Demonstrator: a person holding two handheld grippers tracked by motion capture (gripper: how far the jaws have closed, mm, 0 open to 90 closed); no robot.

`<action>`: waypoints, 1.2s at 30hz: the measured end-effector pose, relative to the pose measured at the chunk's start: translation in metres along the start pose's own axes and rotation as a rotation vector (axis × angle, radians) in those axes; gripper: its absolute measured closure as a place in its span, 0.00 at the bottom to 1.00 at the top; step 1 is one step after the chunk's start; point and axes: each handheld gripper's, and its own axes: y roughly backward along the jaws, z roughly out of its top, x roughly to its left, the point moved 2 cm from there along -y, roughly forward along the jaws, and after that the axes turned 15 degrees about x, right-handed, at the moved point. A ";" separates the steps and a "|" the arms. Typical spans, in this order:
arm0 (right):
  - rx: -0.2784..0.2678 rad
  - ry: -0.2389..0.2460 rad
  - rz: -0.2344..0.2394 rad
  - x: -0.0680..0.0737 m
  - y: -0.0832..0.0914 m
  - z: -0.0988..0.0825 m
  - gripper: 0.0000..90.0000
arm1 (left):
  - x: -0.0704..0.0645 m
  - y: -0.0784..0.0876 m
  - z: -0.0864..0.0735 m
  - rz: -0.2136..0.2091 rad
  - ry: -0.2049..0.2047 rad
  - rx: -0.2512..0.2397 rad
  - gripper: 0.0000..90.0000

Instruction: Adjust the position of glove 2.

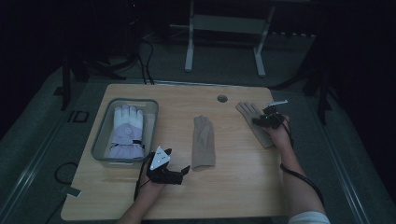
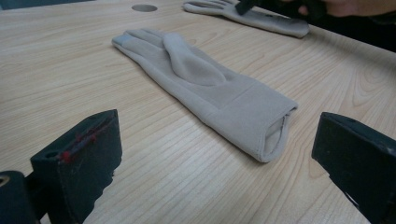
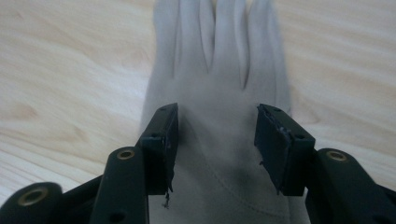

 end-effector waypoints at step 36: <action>-0.118 -0.259 -0.015 0.044 0.071 -0.044 0.85 | -0.002 0.000 0.001 0.007 0.002 -0.008 0.02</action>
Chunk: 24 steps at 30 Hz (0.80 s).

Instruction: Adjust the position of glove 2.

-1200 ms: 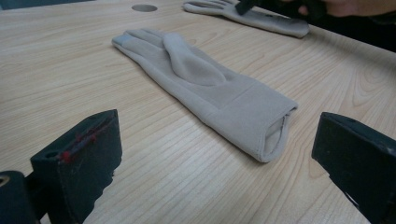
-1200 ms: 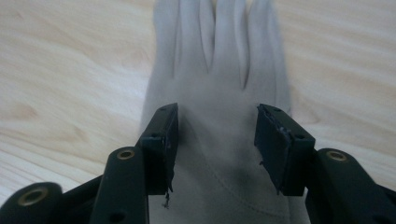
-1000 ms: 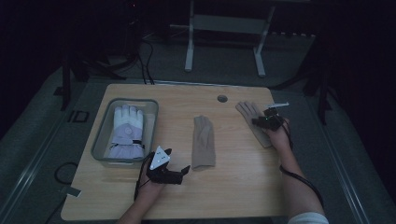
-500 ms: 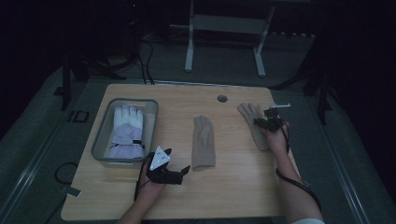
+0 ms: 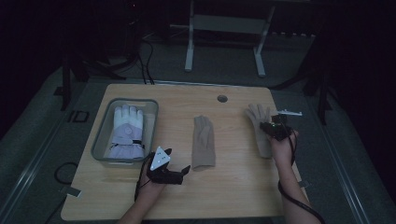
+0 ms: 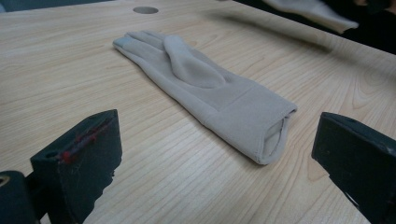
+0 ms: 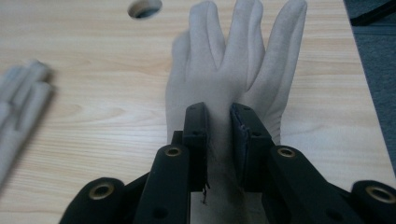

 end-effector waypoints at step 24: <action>0.056 -0.125 0.017 0.004 -0.011 -0.058 0.80 | -0.001 -0.002 0.000 0.001 -0.008 0.009 0.02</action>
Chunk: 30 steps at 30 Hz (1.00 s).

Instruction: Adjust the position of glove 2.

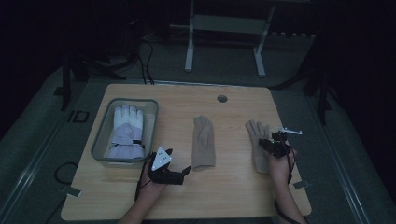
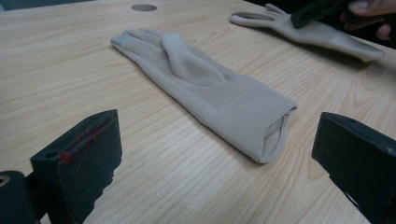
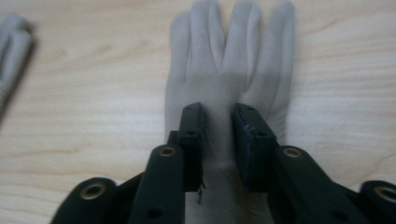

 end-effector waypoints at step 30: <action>0.021 0.418 0.107 -0.027 0.026 0.005 0.53 | 0.001 -0.001 -0.001 0.000 0.011 0.007 0.02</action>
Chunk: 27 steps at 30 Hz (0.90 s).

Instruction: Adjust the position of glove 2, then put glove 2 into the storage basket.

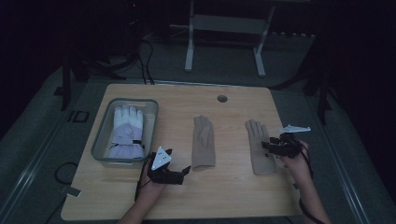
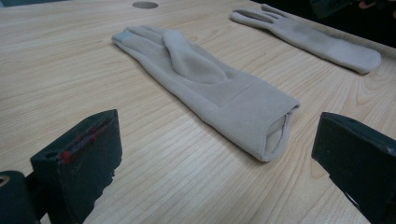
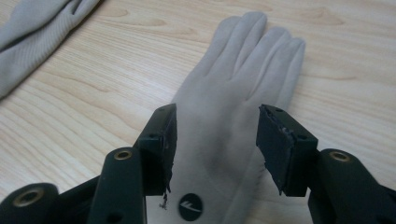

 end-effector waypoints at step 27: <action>0.057 0.119 -0.043 -0.001 -0.034 -0.002 0.88 | -0.001 0.001 0.000 0.000 -0.009 -0.005 0.02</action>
